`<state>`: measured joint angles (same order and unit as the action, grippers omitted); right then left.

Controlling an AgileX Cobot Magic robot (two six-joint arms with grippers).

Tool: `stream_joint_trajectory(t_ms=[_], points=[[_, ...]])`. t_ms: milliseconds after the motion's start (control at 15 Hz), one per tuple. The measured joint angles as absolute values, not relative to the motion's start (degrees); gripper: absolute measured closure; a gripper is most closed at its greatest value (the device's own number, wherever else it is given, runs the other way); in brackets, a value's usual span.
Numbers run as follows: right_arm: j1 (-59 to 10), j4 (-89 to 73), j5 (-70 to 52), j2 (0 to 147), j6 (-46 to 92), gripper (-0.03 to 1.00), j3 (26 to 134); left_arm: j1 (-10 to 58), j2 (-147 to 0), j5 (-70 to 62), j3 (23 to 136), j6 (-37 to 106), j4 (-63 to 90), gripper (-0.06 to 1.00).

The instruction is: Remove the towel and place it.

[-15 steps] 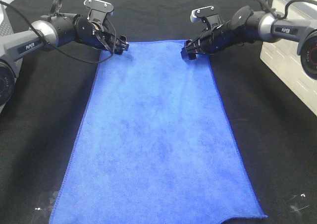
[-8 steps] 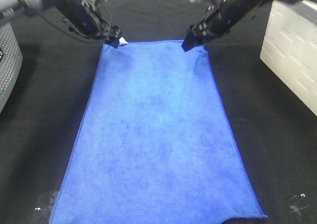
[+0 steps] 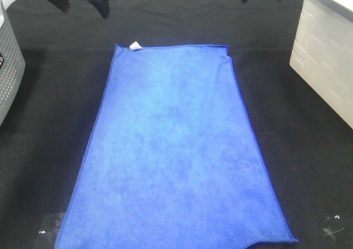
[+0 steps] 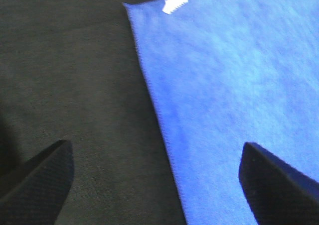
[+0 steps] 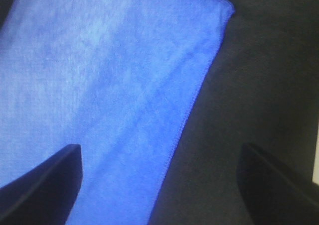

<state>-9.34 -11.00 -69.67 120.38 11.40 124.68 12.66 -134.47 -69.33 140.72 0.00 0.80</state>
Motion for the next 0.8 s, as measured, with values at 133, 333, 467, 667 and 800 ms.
stream_joint_trajectory(t_ms=[133, 333, 467, 667, 800], points=[[-5.9, -12.43, -69.79, 117.91, 8.02, 0.16, 124.68, 10.6, -132.3, -69.5, 140.72, -0.86, -0.29, 0.11], [0.17, -15.58, -69.84, 113.27, 6.76, 0.16, 124.68, 4.76, -127.25, -69.61, 140.49, -1.72, -0.4, 0.11], [1.09, -13.87, -69.84, 110.24, 6.7, 0.16, 124.27, 0.86, -122.56, -69.61, 136.36, -2.12, 0.0, 0.11], [1.03, -12.43, -69.84, 105.08, 6.65, 0.16, 119.86, -0.8, -115.68, -69.61, 128.06, -2.06, -0.46, 0.11], [1.03, -12.15, -69.84, 96.09, 6.53, 0.16, 108.8, -0.8, -105.77, -69.67, 115.91, -1.66, -1.2, 0.11]])
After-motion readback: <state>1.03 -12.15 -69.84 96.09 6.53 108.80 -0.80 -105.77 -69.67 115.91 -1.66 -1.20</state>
